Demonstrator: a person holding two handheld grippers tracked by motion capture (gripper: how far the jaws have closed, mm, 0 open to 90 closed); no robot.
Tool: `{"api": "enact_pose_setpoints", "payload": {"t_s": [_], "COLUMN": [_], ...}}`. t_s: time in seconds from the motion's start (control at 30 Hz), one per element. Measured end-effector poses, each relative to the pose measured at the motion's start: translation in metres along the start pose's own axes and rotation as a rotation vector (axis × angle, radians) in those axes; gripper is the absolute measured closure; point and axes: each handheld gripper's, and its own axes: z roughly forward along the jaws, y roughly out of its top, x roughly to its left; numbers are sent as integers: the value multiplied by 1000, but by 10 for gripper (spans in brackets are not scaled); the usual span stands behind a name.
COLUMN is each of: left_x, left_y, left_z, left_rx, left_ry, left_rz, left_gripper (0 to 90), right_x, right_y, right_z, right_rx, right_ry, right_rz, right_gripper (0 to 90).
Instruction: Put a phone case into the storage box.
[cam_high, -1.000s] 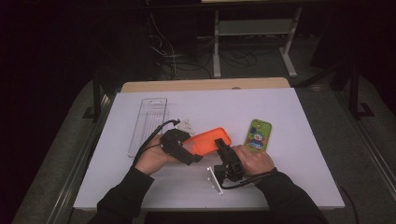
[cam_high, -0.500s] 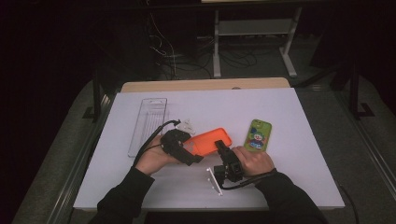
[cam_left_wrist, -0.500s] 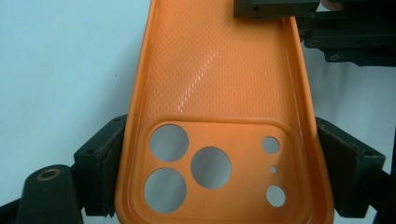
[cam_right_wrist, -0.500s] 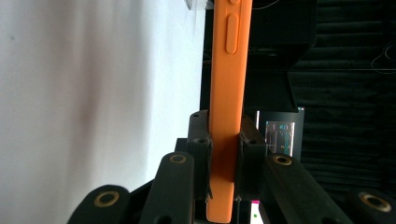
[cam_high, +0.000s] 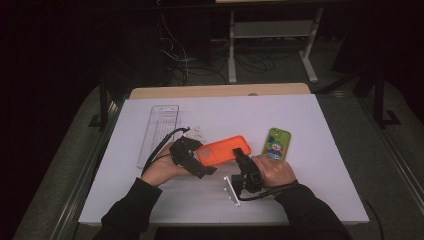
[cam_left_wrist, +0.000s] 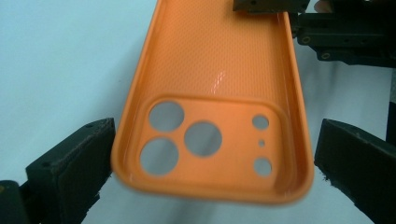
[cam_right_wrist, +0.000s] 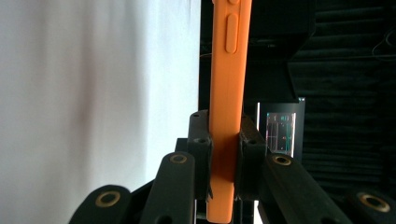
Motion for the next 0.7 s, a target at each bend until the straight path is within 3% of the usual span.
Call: {"api": "enact_pose_setpoints", "payload": {"t_s": [0.1, 0.13, 0.2, 0.23, 0.3, 0.37, 0.43, 0.53, 0.57, 0.7], "left_x": [3, 2, 6, 4, 6, 6, 8, 6, 8, 8], "left_y": [-1, -2, -2, -3, -4, -5, -6, -6, -6, -6], "left_z": [-4, -4, -7, -6, -7, -6, -8, -7, -9, -9], "left_rx": [-2, -16, 12, -14, 5, -8, 11, -5, 10, 2], "left_ry": [-2, -1, -2, 1, -1, 2, -1, 6, 7, 16], "left_rz": [3, -12, 27, -13, 9, -12, 7, -4, 26, 20], "left_gripper": [0, 0, 0, 0, 0, 0, 0, 0, 0, 0], "right_x": [0, -1, -1, -1, -2, -3, -4, -7, -7, -10], "right_y": [-3, -5, -6, -7, -10, -12, -15, -18, -19, -21], "right_z": [1, 1, 1, 1, 2, 2, 3, 3, 3, 4], "right_rx": [10, 12, 16, 21, 32, 37, 38, 39, 45, 35], "right_ry": [-1, 0, 2, 3, 25, 15, 24, 28, 36, 53], "right_rz": [18, 20, 30, 35, 33, 43, 64, 99, 113, 133], "right_gripper": [782, 782, 782, 782, 782, 782, 782, 782, 782, 782]}}
